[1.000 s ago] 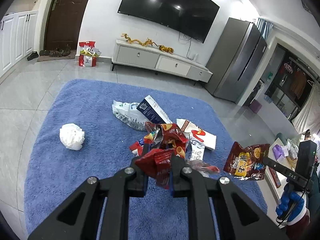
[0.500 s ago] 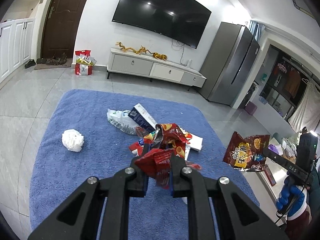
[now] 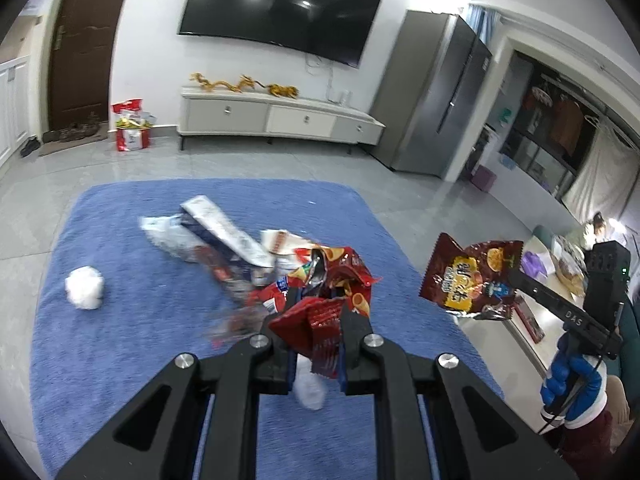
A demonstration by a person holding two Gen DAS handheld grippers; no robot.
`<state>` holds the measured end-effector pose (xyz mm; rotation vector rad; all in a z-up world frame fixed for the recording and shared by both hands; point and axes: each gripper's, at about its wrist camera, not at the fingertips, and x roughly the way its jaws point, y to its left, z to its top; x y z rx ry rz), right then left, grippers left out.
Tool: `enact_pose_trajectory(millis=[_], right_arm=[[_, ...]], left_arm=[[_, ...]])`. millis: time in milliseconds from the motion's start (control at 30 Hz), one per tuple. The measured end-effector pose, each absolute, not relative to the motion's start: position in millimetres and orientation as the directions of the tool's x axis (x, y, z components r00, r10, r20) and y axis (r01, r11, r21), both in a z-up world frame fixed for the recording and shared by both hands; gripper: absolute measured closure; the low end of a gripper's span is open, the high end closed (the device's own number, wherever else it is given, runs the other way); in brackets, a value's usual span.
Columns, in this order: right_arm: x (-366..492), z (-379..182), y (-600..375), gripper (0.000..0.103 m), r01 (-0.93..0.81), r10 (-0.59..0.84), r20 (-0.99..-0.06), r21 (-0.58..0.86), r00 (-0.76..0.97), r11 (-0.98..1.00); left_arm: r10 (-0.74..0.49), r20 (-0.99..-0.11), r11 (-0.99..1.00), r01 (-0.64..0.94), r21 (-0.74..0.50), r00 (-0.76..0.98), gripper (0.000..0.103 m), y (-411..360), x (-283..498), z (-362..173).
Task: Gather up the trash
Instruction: 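Carry both wrappers to the black bin and open both grippers over it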
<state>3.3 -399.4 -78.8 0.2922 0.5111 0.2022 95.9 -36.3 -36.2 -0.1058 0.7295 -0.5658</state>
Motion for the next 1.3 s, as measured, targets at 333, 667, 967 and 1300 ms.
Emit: enact_pose_trajectory(millis=[333, 667, 967, 1300], right_arm=[[-17.1, -91.9, -483.3, 0.102, 0.032, 0.141, -0.440, 0.363, 0.887, 0.931], [6.5, -121.4, -570.4, 0.102, 0.242, -0.054, -0.513, 0.308, 0.856, 0.920], [52.1, -166.4, -630.8, 0.102, 0.372, -0.147, -0.603, 0.267, 0.784, 0.889], [93.7, -216.9, -649.4, 0.101, 0.426, -0.186, -0.697, 0.187, 0.693, 0.885]], left_arm=[[-0.606, -0.662, 0.759, 0.571, -0.314, 0.441, 0.090, -169.1, 136.0, -49.5], [-0.593, -0.752, 0.718, 0.613, -0.331, 0.289, 0.089, -344.7, 187.1, -93.7], [-0.544, -0.808, 0.727, 0.608, -0.318, 0.227, 0.088, -443.9, 214.7, -139.8], [-0.534, -0.830, 0.748, 0.546, -0.378, 0.158, 0.068, -482.1, 250.7, -196.0]])
